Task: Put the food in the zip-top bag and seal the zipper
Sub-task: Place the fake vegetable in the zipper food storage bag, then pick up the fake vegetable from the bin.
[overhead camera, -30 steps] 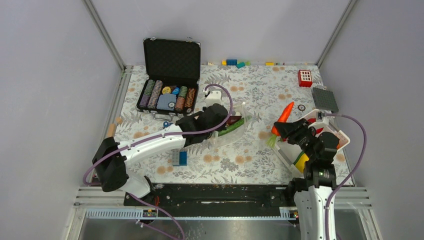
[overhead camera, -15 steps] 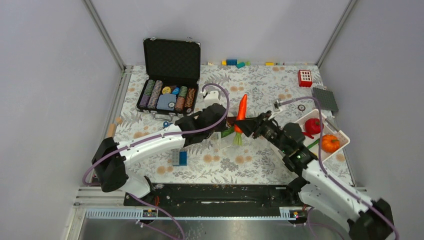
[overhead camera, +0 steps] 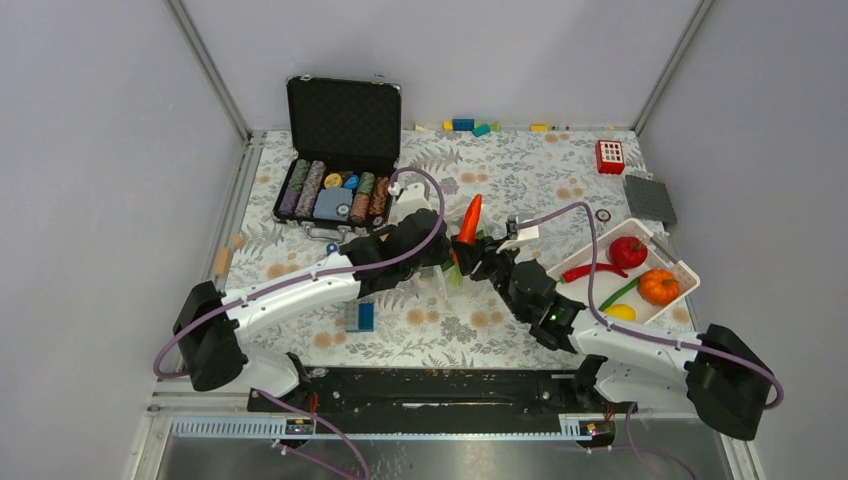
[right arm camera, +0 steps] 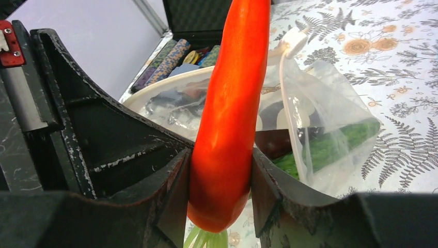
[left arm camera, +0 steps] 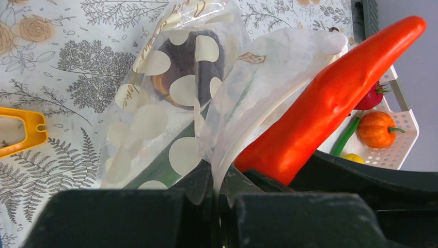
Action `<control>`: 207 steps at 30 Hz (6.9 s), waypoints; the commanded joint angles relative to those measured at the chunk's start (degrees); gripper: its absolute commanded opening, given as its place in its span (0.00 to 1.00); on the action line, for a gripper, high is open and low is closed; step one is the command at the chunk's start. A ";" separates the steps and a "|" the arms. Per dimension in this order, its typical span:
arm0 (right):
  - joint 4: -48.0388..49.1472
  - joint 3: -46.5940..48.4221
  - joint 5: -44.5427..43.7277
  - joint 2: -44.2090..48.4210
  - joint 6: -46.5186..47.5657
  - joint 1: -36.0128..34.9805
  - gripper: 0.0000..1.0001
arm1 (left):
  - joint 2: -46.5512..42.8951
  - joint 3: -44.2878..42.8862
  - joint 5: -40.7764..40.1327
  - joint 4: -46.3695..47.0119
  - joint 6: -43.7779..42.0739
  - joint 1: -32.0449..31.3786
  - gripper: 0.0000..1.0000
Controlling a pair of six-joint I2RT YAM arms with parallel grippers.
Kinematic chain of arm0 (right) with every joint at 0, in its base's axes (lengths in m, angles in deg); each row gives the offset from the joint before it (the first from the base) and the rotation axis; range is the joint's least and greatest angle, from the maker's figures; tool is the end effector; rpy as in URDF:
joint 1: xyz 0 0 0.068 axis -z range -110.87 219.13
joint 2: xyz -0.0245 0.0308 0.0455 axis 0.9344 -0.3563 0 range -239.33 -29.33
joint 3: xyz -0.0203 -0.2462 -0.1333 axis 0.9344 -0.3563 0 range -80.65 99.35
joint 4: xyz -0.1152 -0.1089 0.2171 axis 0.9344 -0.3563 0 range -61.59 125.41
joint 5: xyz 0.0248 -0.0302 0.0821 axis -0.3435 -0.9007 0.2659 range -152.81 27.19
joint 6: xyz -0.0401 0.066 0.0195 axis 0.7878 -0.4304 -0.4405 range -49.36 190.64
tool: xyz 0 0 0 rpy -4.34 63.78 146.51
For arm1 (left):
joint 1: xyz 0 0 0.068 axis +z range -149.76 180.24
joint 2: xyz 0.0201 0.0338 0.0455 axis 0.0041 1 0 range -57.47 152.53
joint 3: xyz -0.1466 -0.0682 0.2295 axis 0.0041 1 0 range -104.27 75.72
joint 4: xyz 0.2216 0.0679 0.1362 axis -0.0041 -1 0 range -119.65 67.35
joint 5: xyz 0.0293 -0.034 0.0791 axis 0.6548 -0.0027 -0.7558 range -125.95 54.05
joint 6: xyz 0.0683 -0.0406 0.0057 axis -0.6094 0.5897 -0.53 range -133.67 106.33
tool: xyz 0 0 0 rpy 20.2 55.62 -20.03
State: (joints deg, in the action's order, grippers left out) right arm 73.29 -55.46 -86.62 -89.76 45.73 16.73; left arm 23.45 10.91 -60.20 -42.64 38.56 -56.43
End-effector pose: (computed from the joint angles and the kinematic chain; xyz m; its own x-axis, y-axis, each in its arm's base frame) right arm 0.1827 0.1918 0.2597 -0.1759 0.4029 -0.8982 -0.4461 0.7807 0.4376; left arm 0.2142 -0.2745 0.2893 -0.6564 -0.3137 -0.6861 0.0990 0.8658 -0.4906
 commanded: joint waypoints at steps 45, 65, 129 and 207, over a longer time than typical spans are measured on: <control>-21.60 3.67 -9.67 12.25 -6.35 -13.14 0.35 | -5.42 10.71 3.81 10.98 3.99 1.85 0.00; -48.82 12.23 25.91 17.43 -10.85 -13.03 0.25 | -7.04 13.09 2.79 13.09 2.53 1.86 0.00; -40.73 18.74 -4.03 -6.60 -17.35 2.48 0.90 | -5.29 8.00 -3.51 14.47 -1.93 -4.71 0.00; -41.44 -0.58 10.47 -12.53 -33.13 59.67 0.51 | -7.98 15.78 2.80 24.31 -4.33 0.09 0.00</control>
State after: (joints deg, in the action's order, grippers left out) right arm 36.68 -55.57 -77.70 -100.75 10.34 76.05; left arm 17.24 27.50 -55.96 -20.43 34.61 -56.69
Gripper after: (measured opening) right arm 0.530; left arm 0.008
